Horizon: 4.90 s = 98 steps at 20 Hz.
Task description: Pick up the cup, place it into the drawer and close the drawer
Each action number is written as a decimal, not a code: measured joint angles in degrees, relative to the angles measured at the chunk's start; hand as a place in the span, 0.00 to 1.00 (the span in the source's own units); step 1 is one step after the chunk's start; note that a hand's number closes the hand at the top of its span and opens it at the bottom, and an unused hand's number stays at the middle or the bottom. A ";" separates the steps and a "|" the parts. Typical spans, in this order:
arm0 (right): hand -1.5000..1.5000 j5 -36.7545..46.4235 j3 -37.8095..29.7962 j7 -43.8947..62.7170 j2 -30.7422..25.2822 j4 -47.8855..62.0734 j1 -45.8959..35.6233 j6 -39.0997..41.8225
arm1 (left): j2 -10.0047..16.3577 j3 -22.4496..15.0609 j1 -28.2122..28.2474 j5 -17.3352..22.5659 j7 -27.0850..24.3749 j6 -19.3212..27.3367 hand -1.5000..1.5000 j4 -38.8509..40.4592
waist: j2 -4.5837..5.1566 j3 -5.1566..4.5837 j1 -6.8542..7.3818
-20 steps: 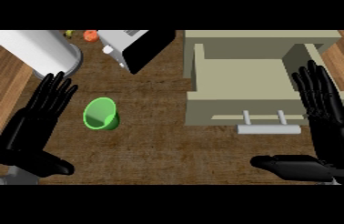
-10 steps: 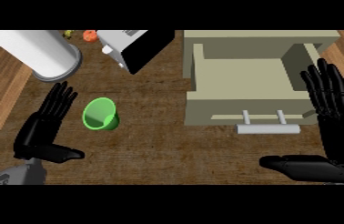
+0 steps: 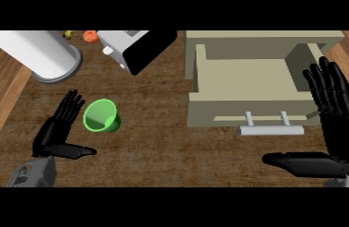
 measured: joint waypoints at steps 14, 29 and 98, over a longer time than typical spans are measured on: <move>0.00 0.56 1.00 -0.76 1.13 0.28 -0.14 0.87 | 3.15 2.27 -11.81 -4.99 -18.01 2.45 0.00 31.07 | 0.32 -0.11 -0.73; 0.00 0.79 1.33 -0.25 1.18 0.84 -1.48 1.39 | 2.41 1.95 -15.94 -7.10 -22.53 4.30 0.00 37.68 | 0.67 -0.22 -1.36; 0.00 -2.74 -4.73 -0.28 -1.59 2.56 -0.08 4.48 | -15.13 -9.78 -35.40 4.34 8.93 23.17 1.00 -9.31 | -0.23 0.09 -0.02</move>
